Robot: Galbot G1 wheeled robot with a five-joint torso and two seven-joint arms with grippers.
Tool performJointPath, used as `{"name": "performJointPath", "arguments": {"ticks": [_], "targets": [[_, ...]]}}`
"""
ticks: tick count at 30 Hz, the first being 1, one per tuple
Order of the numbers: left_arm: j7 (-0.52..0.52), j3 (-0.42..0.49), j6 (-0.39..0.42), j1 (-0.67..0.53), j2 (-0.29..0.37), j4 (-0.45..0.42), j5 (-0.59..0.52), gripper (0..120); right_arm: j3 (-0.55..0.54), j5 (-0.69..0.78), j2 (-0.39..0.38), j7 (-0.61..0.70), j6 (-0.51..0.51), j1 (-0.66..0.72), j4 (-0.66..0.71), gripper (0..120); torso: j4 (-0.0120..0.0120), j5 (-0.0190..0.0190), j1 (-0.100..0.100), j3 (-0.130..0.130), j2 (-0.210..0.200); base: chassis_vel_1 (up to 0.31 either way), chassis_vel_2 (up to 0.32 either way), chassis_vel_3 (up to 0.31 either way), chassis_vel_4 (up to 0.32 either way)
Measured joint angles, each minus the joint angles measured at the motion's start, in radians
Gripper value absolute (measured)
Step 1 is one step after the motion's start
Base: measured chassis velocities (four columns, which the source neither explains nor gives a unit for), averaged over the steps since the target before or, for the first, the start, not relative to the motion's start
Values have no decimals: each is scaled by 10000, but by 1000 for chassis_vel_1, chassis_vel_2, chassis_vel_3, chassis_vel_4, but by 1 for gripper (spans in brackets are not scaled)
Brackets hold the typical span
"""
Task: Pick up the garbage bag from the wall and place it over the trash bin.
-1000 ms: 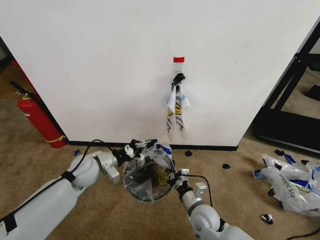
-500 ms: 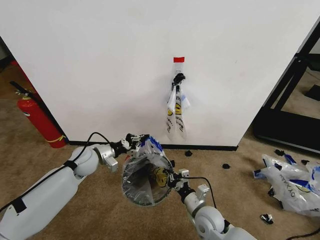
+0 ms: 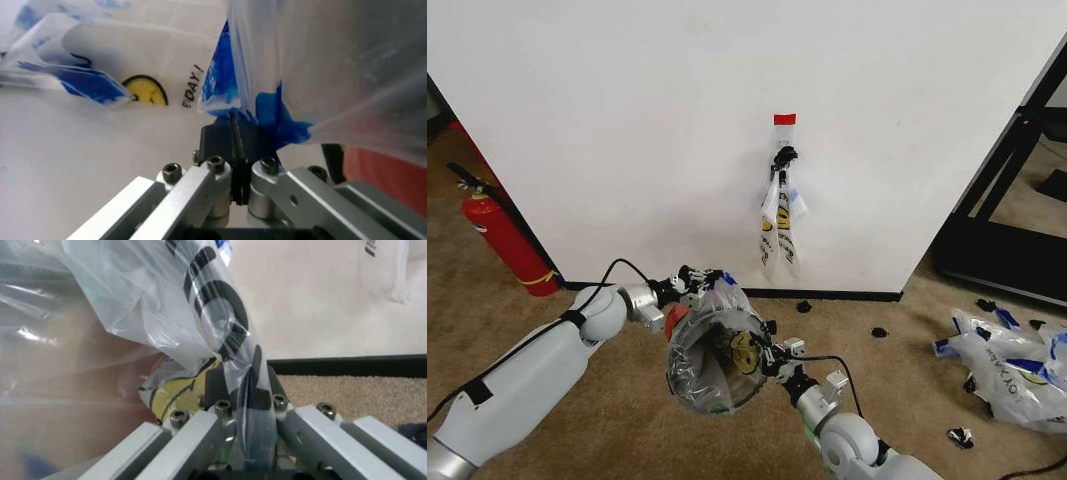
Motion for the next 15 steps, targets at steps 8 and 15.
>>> {"name": "performJointPath", "arguments": {"ticks": [8, 15], "targets": [[-732, -343, 17, 40, -3, 216, -1110, 21, 92, 806, 121, 317, 123, -68, 23, 0, -1, 1, 0, -1, 0, 0, 0, 0, 0], [-1076, -1281, 1624, 1165, 131, -287, -4417, 46, 58, 1738, 270, 1387, -46, -123, 306, 0, 3, -3, -1, -1, 0, 0, 0, 0, 0]]}}
